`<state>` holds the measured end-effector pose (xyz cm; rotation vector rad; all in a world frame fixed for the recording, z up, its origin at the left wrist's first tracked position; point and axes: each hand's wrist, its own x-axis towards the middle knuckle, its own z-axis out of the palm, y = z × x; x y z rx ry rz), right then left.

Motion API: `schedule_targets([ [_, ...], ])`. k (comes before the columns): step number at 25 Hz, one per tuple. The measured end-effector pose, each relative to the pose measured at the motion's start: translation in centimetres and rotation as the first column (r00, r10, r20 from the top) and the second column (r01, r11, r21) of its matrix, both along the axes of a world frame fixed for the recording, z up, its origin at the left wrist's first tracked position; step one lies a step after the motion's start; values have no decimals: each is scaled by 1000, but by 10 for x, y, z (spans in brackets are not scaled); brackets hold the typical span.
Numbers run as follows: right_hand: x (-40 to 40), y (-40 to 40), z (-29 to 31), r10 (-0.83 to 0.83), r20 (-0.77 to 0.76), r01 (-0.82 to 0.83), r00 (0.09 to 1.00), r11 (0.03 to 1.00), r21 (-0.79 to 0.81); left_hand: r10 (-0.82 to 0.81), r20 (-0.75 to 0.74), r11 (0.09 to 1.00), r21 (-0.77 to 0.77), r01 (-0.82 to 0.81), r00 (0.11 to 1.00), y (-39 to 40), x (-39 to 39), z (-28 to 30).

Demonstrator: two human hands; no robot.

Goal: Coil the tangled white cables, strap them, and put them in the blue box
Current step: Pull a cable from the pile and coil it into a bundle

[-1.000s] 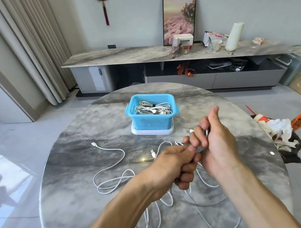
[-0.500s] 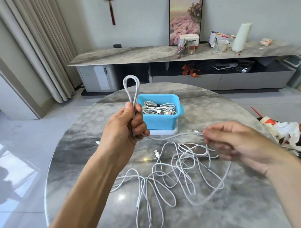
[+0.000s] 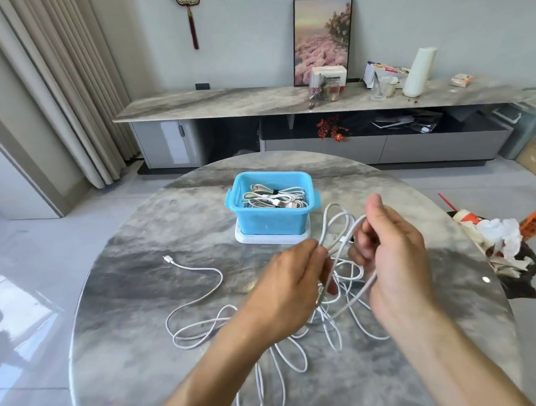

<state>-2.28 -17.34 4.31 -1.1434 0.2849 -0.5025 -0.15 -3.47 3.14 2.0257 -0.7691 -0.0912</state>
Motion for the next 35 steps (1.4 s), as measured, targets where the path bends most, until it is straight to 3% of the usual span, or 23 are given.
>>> schedule_targets([
  [2, 0, 6, -3, -149, 86, 161, 985, 975, -150, -43, -49, 998, -41, 41, 998, -5, -8, 0],
  [4, 0, 8, -2, -189, 101, 200, 977, 973, -112, -125, -169, 984, -151, 100, 978, -10, -17, 4],
  [7, -3, 15, 1, -94, 6, 93, 996, 995, 27, -228, -307, 953, -264, 148, 924, -14, -24, 3],
  [11, -6, 15, 7, -23, -34, 28, 999, 988, 149, -209, -318, 966, -212, 145, 925, -11, -19, -4],
  [17, -2, 7, 14, 172, 89, -193, 981, 909, 370, -190, -388, 966, -240, 100, 902, -13, -20, -8],
  [20, 0, 4, 8, 197, 167, -234, 966, 943, 238, -211, -463, 944, -324, 57, 861, -12, -22, -3],
  [23, 0, 11, 3, 143, 177, -140, 974, 990, -26, -201, -533, 932, -364, -8, 822, -12, -23, -2],
  [26, 1, 15, 1, 57, 165, -41, 985, 995, -95, -175, -562, 942, -335, -29, 808, -18, -29, -5],
  [28, 1, 15, 3, 3, 165, 3, 986, 999, -35, -186, -598, 941, -338, -34, 780, -23, -34, -8],
  [30, 0, 12, 6, 21, 118, -36, 993, 992, 125, -197, -596, 945, -327, -11, 779, -25, -36, -9],
  [33, 0, 0, 14, 225, -14, -202, 974, 898, 390, -199, -553, 957, -287, 39, 809, -22, -30, -10],
  [35, 0, -7, 15, 322, -31, -272, 946, 843, 465, -216, -529, 957, -281, 71, 821, -18, -26, -9],
])
